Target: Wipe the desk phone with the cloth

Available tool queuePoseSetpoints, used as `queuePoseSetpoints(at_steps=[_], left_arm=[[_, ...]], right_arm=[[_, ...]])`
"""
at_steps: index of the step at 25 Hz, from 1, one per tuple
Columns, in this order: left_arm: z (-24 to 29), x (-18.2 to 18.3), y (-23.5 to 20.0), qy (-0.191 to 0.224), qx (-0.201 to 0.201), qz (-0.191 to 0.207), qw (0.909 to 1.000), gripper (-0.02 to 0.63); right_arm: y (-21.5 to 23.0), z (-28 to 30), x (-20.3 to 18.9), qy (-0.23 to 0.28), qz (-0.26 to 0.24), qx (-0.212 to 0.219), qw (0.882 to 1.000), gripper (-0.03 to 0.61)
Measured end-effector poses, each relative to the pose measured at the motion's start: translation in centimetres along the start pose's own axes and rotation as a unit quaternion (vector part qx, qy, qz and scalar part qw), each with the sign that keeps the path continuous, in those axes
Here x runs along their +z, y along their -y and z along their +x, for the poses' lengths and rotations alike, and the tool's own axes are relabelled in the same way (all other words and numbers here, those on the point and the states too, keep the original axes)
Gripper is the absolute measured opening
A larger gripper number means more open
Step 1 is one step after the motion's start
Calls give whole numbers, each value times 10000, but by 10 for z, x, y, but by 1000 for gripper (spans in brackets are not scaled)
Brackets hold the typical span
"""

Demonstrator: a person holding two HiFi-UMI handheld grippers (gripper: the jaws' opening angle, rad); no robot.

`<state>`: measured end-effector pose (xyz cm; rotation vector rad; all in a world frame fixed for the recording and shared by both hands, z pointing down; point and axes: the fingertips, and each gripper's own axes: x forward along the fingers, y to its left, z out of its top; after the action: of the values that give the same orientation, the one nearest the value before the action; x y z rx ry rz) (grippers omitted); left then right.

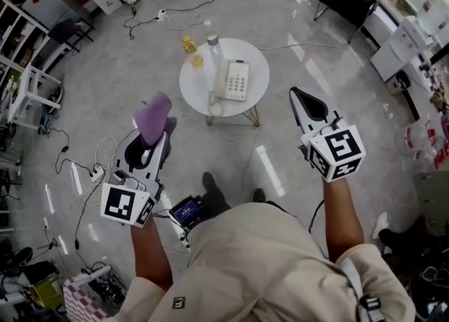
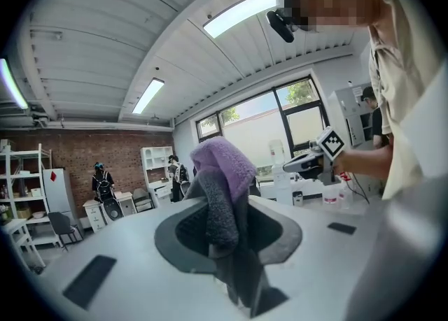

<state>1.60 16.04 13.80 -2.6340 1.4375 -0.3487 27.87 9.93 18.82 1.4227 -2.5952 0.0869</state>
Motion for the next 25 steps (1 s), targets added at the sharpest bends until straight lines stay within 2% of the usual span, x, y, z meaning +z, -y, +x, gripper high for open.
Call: queuePoseSetpoints(at_steps=[11, 18, 25], left_arm=[[87, -27, -90, 311, -866, -102, 9957, 91], [140, -36, -151, 370, -1247, -173, 9914, 91], [162, -45, -195, 384, -1466, -214, 9882, 92]], right_arm=[[0, 61, 3, -203, 48, -850, 9962, -8], [-3, 129, 21, -283, 35, -1096, 9936, -8], [-14, 181, 34, -360, 7, -1166, 9925, -8]])
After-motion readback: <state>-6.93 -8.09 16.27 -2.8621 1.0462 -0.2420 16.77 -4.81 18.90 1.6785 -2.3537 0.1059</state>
